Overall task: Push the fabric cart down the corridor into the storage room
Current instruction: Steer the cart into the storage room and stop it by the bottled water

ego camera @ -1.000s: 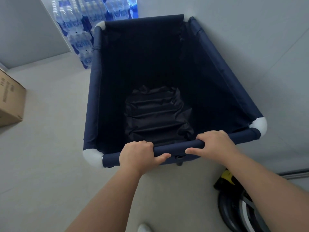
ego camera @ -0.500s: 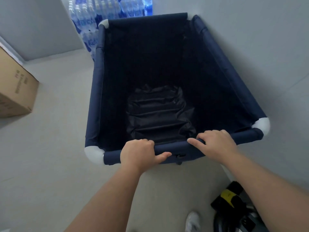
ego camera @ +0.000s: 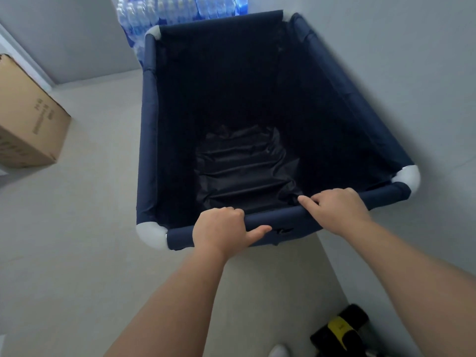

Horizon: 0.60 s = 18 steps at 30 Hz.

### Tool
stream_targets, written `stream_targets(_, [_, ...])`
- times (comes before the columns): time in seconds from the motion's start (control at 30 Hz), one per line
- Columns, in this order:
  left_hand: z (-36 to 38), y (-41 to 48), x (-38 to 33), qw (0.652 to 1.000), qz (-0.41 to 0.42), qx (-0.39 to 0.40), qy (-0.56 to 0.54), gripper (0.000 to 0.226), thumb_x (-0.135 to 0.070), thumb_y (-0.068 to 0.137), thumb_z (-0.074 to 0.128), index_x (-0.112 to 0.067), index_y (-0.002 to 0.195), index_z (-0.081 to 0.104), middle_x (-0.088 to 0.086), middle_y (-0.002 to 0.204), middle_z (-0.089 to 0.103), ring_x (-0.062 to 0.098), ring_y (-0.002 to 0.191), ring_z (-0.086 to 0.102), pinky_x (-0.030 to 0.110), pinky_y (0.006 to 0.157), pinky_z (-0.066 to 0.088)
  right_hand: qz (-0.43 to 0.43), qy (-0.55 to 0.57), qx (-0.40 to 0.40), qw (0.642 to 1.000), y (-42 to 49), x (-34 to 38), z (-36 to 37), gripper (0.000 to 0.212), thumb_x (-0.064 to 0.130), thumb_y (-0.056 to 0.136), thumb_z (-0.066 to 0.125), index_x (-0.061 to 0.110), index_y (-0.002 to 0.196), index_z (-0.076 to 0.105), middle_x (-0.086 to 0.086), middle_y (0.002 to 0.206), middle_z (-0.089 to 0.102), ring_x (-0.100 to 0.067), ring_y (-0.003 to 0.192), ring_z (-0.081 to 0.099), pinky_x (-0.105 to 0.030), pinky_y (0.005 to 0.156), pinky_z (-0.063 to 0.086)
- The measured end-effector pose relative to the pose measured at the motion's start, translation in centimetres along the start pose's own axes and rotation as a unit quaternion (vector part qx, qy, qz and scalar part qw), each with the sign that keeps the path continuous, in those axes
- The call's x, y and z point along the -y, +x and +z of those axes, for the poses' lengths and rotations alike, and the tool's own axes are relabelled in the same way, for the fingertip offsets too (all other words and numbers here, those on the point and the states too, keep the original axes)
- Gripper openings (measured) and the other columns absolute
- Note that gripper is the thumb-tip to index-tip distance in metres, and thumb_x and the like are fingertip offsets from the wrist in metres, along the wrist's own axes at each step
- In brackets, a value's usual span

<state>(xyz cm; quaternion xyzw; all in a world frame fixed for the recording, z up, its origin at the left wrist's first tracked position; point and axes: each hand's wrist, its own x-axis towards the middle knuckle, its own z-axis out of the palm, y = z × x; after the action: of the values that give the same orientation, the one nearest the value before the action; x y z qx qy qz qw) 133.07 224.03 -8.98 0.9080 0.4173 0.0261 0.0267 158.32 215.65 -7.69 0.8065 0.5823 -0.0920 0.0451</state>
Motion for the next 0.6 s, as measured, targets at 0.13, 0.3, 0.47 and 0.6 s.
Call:
stream_targets(0.13, [0.1,1.6,-0.2,1.0,-0.002,-0.002,-0.001,0.077,-0.095,0.073,0.016,-0.024,0.057,0.043,-0.009,0.053,0.047,0.016,0.045,0.045,0.031,0.044,0.027,0.003,-0.006,0.0,1.0,1.6,-0.7,-0.4,0.061,0.059,0.102,0.024,0.029,0.079,0.073,0.004,0.074,0.069,-0.022,0.076,0.059,-0.039,0.08,0.033])
stream_targets(0.3, [0.0,4.3,-0.3,1.0,-0.002,0.001,0.004,0.08,-0.094,0.073,0.014,-0.023,0.061,0.048,-0.008,0.054,0.049,0.017,0.047,0.046,0.031,0.044,0.027,0.013,-0.003,-0.001,1.0,4.2,-1.6,-1.2,0.058,0.056,0.102,0.027,0.028,0.077,0.071,0.003,0.074,0.069,-0.023,0.073,0.053,-0.039,0.079,0.032])
stream_targets(0.47, [0.0,7.0,-1.0,1.0,-0.003,0.013,-0.007,0.078,-0.092,0.074,0.017,-0.022,0.067,0.05,-0.007,0.059,0.049,0.019,0.051,0.048,0.033,0.048,0.03,0.031,0.02,-0.004,0.999,7.0,-3.3,-1.9,0.056,0.049,0.103,0.035,0.023,0.062,0.063,0.002,0.061,0.064,-0.017,0.06,0.049,-0.038,0.074,0.029])
stream_targets(0.6, [-0.1,8.7,-1.3,1.0,-0.011,0.02,-0.018,0.079,-0.093,0.073,0.014,-0.022,0.066,0.047,-0.006,0.06,0.049,0.02,0.052,0.048,0.034,0.048,0.031,0.027,-0.005,-0.008,1.0,8.9,-4.0,-2.3,0.054,0.041,0.102,0.036,0.02,0.058,0.058,0.001,0.056,0.06,-0.016,0.056,0.051,-0.038,0.069,0.028])
